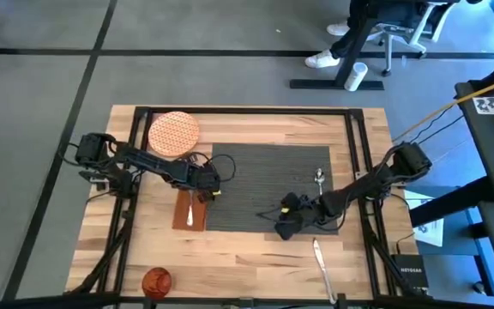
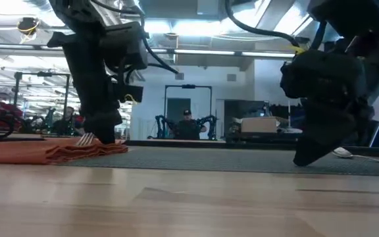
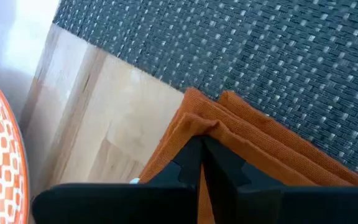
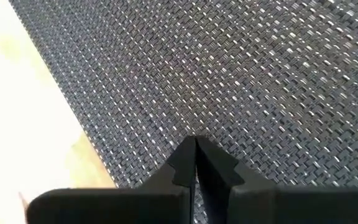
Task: Set table place
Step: Adjust the gray tablemat and orange table napkin, then put the silver table knife on the gray tablemat to the left of the silver spoon
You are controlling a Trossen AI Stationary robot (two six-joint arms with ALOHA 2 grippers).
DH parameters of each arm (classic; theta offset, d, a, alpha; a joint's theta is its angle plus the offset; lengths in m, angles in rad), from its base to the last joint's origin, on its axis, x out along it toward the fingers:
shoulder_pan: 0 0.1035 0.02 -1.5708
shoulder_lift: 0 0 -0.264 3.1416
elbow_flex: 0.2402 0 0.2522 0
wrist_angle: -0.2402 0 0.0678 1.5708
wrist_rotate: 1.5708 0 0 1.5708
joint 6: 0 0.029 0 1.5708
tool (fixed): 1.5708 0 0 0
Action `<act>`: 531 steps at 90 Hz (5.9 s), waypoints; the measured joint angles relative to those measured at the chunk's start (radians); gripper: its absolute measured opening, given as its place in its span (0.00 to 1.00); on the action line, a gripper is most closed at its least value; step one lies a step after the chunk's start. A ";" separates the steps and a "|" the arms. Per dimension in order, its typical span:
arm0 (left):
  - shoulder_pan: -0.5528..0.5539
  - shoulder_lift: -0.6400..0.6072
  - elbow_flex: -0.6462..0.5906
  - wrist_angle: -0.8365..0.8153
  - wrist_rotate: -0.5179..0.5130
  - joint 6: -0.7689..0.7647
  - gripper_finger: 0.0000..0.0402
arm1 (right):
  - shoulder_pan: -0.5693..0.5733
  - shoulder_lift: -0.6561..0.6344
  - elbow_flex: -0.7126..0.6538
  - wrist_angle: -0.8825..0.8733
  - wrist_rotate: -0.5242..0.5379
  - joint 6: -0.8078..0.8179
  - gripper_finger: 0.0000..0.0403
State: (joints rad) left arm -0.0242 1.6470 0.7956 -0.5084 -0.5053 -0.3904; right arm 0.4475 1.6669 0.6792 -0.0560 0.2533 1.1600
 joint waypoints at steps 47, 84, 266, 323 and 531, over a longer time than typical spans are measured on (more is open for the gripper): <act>-0.002 -0.019 0.043 0.003 -0.027 0.027 0.00 | 0.011 0.002 0.001 0.005 0.024 -0.001 0.00; -0.042 -0.022 0.179 0.007 -0.031 0.087 0.00 | 0.010 0.006 0.223 -0.306 0.046 -0.151 0.00; -0.467 0.015 0.209 0.389 -0.063 -0.212 0.00 | 0.402 0.208 0.382 -0.364 -0.013 0.430 0.00; -0.576 0.144 0.209 0.551 -0.054 -0.467 0.00 | 0.303 0.154 0.380 -0.295 -0.092 -0.205 0.00; -0.618 0.168 0.209 0.546 -0.058 -0.534 0.00 | 0.074 0.277 0.382 -0.112 -0.095 -0.225 0.00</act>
State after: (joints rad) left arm -0.6422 1.8149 1.0042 0.0378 -0.5632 -0.9239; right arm 0.5213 1.9438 1.0611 -0.1677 0.1581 0.9352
